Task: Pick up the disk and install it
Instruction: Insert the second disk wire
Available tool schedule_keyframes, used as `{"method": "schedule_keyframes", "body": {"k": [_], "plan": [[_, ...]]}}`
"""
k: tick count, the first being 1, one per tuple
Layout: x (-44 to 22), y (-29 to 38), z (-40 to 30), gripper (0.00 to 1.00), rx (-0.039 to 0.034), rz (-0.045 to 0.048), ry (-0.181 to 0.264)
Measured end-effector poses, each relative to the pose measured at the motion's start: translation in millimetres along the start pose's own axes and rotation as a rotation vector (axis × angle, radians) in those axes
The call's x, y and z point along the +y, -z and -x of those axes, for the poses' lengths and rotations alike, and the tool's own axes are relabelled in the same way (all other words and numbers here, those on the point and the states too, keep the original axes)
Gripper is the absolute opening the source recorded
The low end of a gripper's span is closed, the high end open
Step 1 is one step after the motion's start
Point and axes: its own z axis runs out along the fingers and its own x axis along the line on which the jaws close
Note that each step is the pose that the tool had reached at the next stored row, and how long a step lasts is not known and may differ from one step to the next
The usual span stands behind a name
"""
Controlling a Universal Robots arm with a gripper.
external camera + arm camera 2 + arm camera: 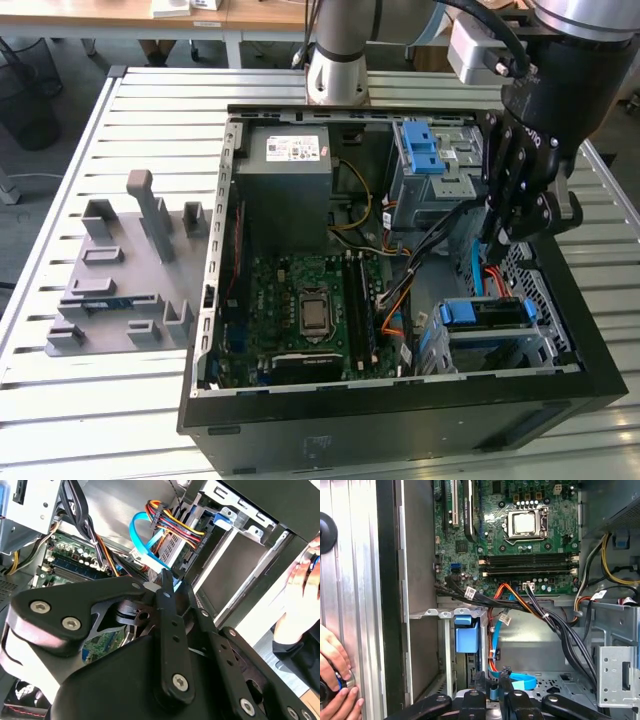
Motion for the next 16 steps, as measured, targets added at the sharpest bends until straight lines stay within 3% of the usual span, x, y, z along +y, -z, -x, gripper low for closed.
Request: {"method": "schedule_keyframes", "body": {"k": [3,5,16], "plan": [[0.1,-1.4,0.2,0.24,0.0009,0.0000,0.000],[0.1,-2.1,0.3,0.11,0.0011,0.0000,0.000],[-0.3,-2.3,0.2,0.11,-0.0006,0.0001,0.000]]}}
